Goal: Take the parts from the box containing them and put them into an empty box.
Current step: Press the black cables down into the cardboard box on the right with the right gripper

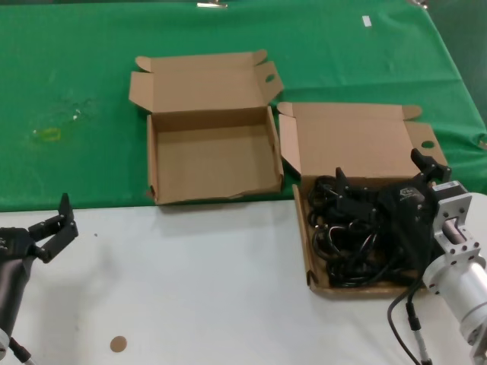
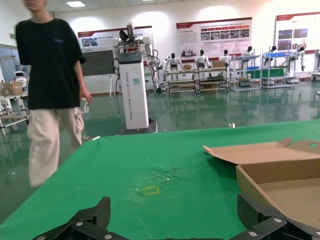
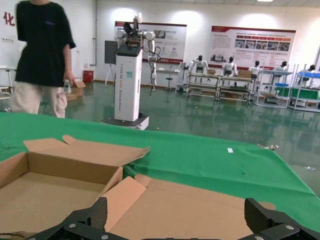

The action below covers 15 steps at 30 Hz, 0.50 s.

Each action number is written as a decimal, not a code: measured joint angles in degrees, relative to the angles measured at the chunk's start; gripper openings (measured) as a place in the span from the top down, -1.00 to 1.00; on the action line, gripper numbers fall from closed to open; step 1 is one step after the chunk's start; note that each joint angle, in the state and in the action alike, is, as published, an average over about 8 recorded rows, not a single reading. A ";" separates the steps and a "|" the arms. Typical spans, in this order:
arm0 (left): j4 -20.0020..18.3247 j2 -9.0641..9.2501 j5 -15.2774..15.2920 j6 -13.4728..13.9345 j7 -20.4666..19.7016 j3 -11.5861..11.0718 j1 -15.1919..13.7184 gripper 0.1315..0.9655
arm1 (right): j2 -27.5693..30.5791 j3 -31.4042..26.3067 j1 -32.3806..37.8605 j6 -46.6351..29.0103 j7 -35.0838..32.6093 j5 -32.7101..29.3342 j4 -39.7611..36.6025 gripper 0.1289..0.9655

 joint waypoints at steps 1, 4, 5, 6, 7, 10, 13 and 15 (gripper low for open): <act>0.00 0.00 0.00 0.00 0.00 0.00 0.00 -0.86 | 0.06 -0.07 -0.01 0.10 0.02 0.02 0.01 -1.00; 0.00 0.00 0.00 0.00 0.00 0.00 0.00 -0.82 | 0.54 -0.58 -0.07 0.72 0.13 0.28 0.13 -1.00; 0.00 0.00 0.00 0.00 0.00 0.00 0.00 -0.78 | 0.82 -0.86 -0.10 1.04 0.18 0.45 0.20 -1.00; 0.00 0.00 0.00 0.00 0.00 0.00 0.00 -0.74 | 1.16 -1.20 -0.13 1.42 0.24 0.66 0.28 -1.00; 0.00 0.00 0.00 0.00 0.00 0.00 0.00 -0.69 | 1.60 -1.62 -0.17 1.88 0.28 0.97 0.38 -1.00; 0.00 0.00 0.00 0.00 0.00 0.00 0.00 -0.57 | 3.82 -3.53 -0.26 3.56 0.28 2.70 0.80 -1.00; 0.00 0.00 0.00 0.00 0.00 0.00 0.00 -0.48 | 7.15 -6.04 -0.32 5.27 0.11 5.25 1.42 -1.00; 0.00 0.00 0.00 0.00 0.00 0.00 0.00 -0.48 | 10.07 -8.02 -0.35 6.28 -0.02 7.28 2.03 -1.00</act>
